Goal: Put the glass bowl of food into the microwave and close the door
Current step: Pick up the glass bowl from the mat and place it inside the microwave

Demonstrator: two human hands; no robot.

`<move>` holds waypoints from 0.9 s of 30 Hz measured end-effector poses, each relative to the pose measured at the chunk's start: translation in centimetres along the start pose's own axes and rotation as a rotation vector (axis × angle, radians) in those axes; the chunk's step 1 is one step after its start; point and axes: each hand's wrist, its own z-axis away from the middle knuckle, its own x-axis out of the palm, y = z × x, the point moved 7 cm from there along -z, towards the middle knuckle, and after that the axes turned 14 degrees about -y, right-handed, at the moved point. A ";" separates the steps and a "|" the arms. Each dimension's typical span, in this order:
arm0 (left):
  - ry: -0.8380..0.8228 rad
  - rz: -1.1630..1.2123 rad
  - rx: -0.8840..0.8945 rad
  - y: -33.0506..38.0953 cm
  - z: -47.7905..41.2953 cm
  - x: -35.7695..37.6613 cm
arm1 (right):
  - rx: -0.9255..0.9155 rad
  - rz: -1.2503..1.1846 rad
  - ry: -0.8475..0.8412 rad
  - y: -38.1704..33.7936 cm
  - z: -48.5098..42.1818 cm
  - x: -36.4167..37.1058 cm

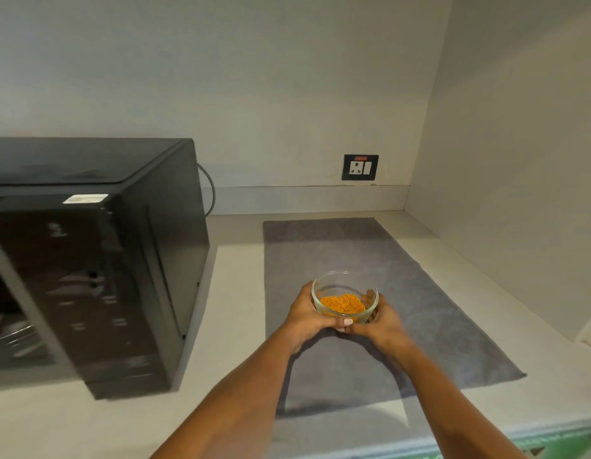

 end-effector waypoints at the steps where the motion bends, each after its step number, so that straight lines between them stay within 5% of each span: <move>1: -0.005 0.026 -0.003 0.0 0.9 -0.1 | 0.001 -0.015 -0.012 0.1 0.4 0.7; 7: 0.006 0.072 0.007 0.6 7.2 -1.1 | 0.011 -0.040 -0.019 -0.4 4.4 6.3; 14: 0.042 -0.044 -0.021 0.6 14.5 -2.2 | 0.071 0.361 0.113 -1.3 9.3 11.1; 27: 0.081 -0.112 -0.041 1.2 27.5 -6.8 | 0.055 0.354 0.128 -3.0 16.9 23.4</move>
